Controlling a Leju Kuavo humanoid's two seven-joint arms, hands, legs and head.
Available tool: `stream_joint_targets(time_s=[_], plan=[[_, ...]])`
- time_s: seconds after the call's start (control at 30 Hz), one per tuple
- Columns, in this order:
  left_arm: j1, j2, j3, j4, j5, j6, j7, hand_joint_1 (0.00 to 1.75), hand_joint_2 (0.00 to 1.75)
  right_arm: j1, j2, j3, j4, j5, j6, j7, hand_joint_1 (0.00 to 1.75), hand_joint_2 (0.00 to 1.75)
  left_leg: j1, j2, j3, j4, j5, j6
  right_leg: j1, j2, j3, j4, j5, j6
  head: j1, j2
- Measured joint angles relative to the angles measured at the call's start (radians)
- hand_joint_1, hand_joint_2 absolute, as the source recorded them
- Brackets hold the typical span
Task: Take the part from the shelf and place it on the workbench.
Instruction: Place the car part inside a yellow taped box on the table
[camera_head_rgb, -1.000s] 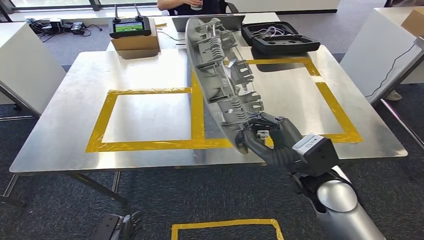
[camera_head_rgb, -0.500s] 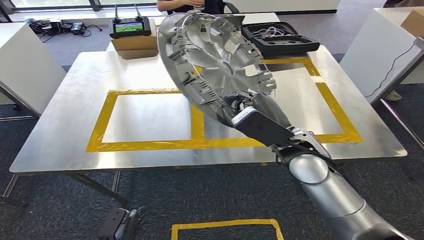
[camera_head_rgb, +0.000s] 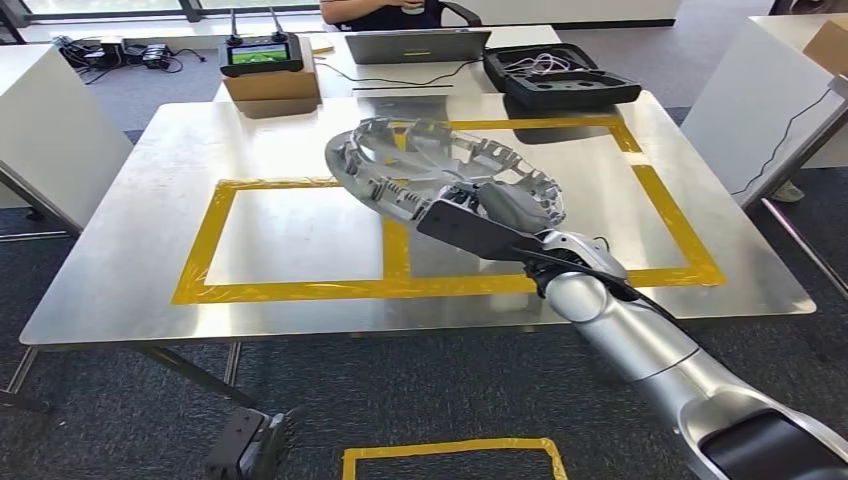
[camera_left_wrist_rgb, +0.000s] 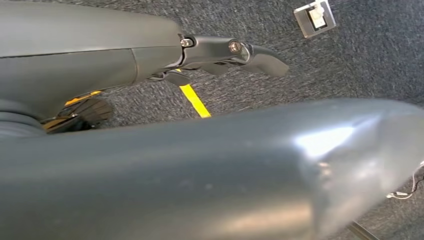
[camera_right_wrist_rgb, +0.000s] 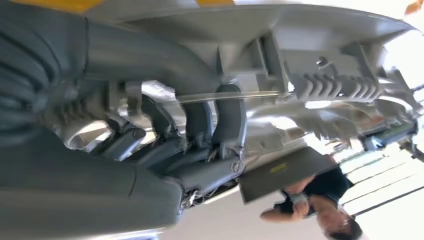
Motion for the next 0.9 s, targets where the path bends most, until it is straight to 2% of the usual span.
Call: stream_joint_targets(time_s=[0.13, 0.43, 0.9], plan=[[0.0, -0.002, 0.0, -0.002, -0.009, -0.001, 0.0, 0.0, 0.0, -0.035, 0.002, 0.029, 0.082, 0.01, -0.008, 0.015, 1.75, 1.75, 0.0, 0.0, 0.0, 0.0, 0.0, 0.0, 0.0, 0.0, 0.0, 0.0, 0.0, 0.0, 0.0, 0.0], [0.0, -0.009, 0.005, -0.005, -0.038, -0.01, -0.001, 0.0, 0.0, -0.113, 0.033, 0.077, 0.343, 0.063, -0.095, 0.062, 1.75, 1.75, 0.0, -0.001, 0.001, 0.001, 0.0, 0.0, 0.0, 0.0, 0.002, 0.0, 0.001, 0.001, 0.0, 0.0], [-0.003, -0.01, 0.017, -0.007, -0.056, -0.01, 0.004, 0.0, 0.0, -0.144, 0.062, 0.098, 0.537, 0.084, -0.11, 0.09, 1.75, 1.75, 0.0, -0.001, 0.001, 0.002, 0.0, 0.001, 0.0, 0.0, 0.002, -0.001, 0.001, 0.002, 0.0, 0.0]])
